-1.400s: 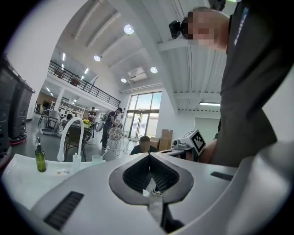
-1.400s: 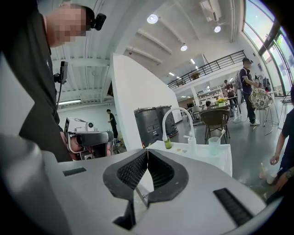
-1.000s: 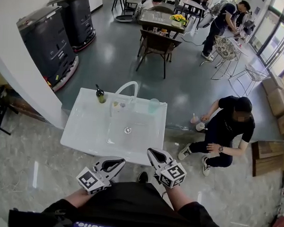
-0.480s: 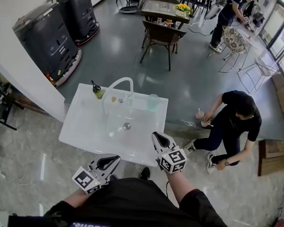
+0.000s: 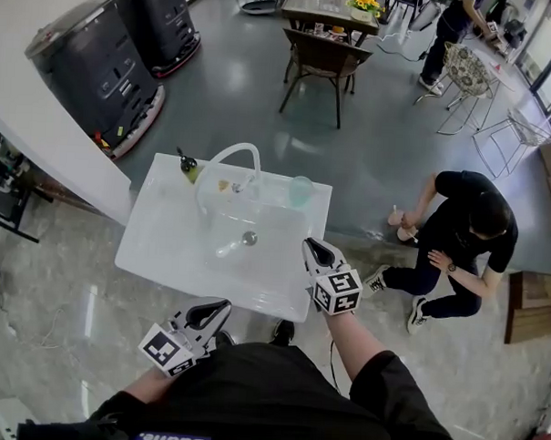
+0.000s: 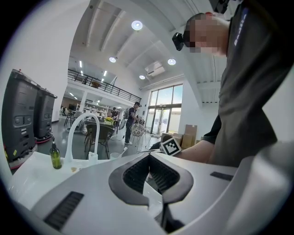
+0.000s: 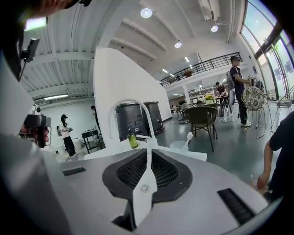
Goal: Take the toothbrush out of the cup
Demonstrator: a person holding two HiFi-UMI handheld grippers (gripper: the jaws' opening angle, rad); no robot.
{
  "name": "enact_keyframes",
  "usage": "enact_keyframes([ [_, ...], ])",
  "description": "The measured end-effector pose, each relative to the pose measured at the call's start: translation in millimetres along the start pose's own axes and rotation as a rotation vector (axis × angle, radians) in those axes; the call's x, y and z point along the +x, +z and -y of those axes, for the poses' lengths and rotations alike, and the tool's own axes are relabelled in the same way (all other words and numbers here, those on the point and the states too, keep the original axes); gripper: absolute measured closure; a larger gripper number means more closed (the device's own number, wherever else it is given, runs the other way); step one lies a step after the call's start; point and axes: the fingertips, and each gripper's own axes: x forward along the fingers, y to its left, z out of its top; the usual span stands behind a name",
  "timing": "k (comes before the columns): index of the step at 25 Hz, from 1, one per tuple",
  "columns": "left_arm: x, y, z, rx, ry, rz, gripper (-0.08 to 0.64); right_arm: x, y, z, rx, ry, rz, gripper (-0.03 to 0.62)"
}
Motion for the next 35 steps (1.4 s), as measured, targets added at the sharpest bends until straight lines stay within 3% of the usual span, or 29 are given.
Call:
enact_keyframes([
  [12, 10, 18, -9, 0.009, -0.015, 0.047, 0.549, 43, -3, 40, 0.053, -0.036, -0.034, 0.514],
  [20, 14, 29, -16, 0.000, -0.024, 0.067, 0.549, 73, -9, 70, 0.118, -0.081, -0.072, 0.436],
  [35, 15, 10, -17, -0.018, -0.022, 0.021, 0.549, 121, -14, 129, 0.245, -0.190, -0.104, 0.423],
])
